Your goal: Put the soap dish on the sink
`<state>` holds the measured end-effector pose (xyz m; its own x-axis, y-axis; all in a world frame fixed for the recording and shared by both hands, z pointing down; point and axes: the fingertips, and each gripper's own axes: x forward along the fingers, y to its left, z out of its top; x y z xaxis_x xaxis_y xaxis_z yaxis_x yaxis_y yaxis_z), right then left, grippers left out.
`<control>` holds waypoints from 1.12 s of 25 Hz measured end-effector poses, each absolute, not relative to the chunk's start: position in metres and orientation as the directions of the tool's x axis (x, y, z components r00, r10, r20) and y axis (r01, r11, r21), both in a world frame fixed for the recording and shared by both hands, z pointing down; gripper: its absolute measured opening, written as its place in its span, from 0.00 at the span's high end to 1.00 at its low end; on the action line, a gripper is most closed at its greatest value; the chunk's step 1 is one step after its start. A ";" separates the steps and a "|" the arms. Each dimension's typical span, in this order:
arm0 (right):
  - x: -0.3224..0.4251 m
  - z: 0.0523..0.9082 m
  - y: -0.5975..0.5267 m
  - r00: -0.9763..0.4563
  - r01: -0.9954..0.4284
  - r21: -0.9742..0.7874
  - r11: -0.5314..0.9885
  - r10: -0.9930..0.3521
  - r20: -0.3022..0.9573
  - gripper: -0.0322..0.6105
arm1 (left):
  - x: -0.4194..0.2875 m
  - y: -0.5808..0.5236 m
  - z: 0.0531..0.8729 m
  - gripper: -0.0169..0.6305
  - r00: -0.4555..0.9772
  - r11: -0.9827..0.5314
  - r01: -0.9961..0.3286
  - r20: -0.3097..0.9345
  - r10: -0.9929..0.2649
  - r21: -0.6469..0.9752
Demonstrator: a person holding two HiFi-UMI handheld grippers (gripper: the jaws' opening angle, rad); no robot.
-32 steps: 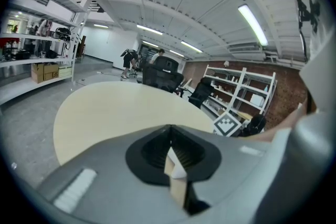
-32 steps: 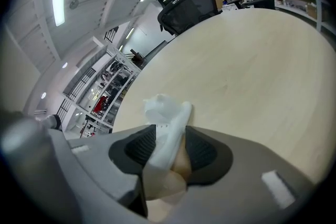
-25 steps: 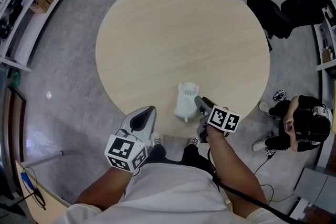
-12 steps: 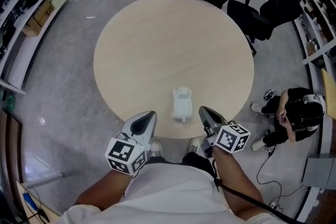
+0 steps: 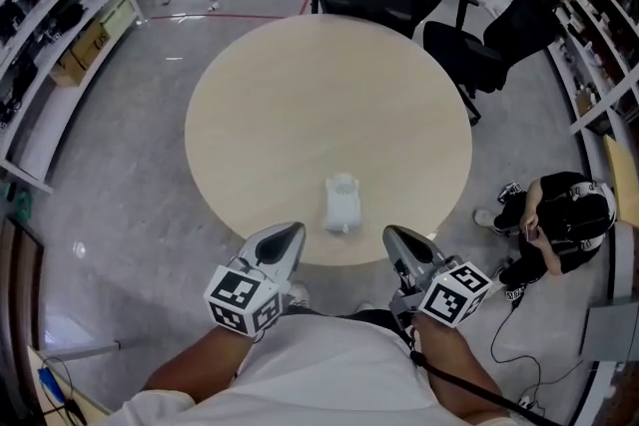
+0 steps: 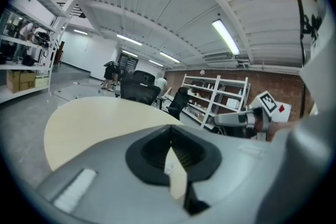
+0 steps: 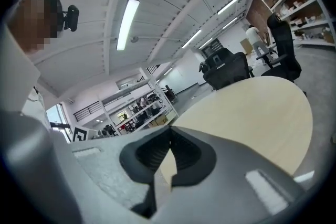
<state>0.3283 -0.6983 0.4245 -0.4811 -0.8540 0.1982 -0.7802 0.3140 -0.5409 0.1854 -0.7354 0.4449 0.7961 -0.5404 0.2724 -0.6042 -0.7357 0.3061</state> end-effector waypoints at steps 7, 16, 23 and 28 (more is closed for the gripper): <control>0.348 0.400 -0.675 -0.546 -0.750 -0.531 0.394 -0.822 0.162 0.95 | 0.207 -0.712 0.422 0.96 0.752 -0.685 -0.658 0.230 -0.618 0.313; 0.380 0.403 -0.628 -0.626 -0.696 -0.558 0.452 -0.763 0.163 0.95 | 0.217 -0.660 0.419 0.96 0.645 -0.583 -0.762 0.246 -0.724 0.281; 0.385 0.410 -0.612 -0.670 -0.673 -0.546 0.499 -0.724 0.163 0.95 | 0.234 -0.626 0.426 0.96 0.633 -0.568 -0.773 0.277 -0.723 0.283; 0.379 0.411 -0.617 -0.646 -0.689 -0.541 0.482 -0.746 0.159 0.95 | 0.231 -0.642 0.421 0.96 0.655 -0.602 -0.755 0.274 -0.704 0.260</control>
<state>0.3785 -0.6174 0.4107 -0.6465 -0.7462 0.1591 -0.6892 0.4817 -0.5412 0.2308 -0.6421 0.4207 0.6554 -0.7036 0.2744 -0.7550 -0.6019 0.2600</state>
